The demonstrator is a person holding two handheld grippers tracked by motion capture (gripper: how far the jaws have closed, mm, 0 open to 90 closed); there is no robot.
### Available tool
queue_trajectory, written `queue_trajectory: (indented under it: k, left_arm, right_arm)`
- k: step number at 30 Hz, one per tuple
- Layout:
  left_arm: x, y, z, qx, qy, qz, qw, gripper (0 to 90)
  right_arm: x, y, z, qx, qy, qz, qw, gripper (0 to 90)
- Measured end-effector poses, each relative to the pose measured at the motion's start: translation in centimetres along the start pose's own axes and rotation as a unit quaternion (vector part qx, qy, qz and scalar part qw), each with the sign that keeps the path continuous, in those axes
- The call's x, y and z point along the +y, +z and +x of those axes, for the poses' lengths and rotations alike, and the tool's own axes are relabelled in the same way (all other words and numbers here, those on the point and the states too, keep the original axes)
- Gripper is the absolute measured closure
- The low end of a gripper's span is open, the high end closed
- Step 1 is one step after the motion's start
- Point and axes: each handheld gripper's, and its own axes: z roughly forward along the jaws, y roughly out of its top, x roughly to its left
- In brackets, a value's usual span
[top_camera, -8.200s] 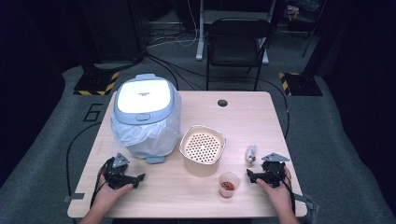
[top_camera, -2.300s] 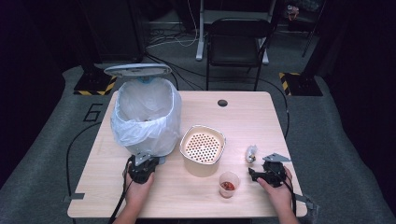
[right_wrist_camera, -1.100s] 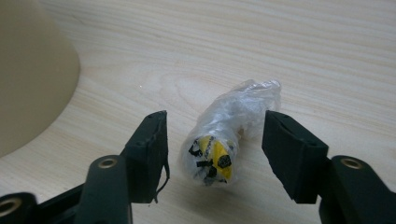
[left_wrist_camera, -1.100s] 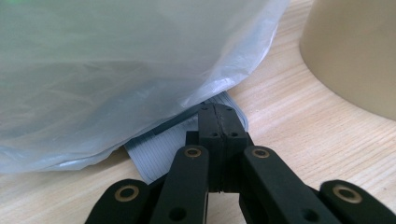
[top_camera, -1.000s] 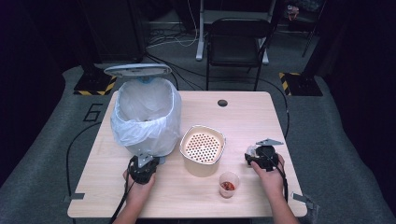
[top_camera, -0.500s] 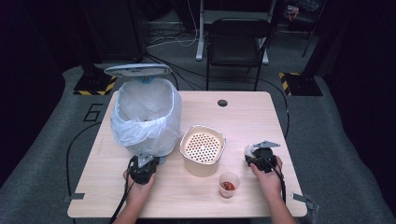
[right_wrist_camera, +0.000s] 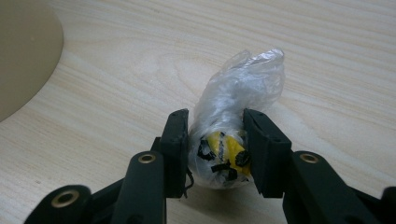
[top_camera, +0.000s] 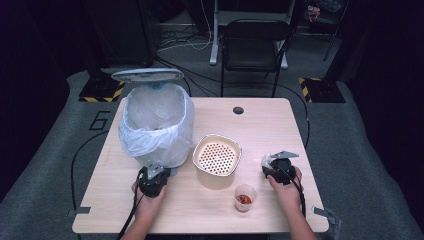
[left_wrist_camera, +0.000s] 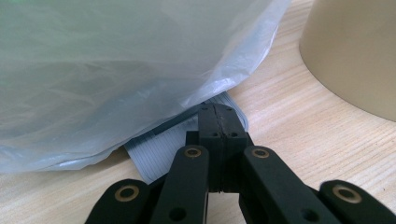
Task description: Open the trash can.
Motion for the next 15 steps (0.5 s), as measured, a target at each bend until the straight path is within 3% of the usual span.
queue_trajectory:
  k: [6, 15]
  left_arm:
    - [0.0, -0.1, 0.0, -0.003, 0.0, 0.004, 1.0, 90.0]
    - [0.0, 0.0, -0.2, 0.008, 0.011, 0.002, 0.9999, 90.0]
  right_arm:
    - [0.5, -0.8, 0.0, 0.006, 0.0, -0.008, 0.9999, 62.2]
    - [3.2, -4.6, 0.5, 0.016, -0.028, -0.035, 0.9989, 62.1]
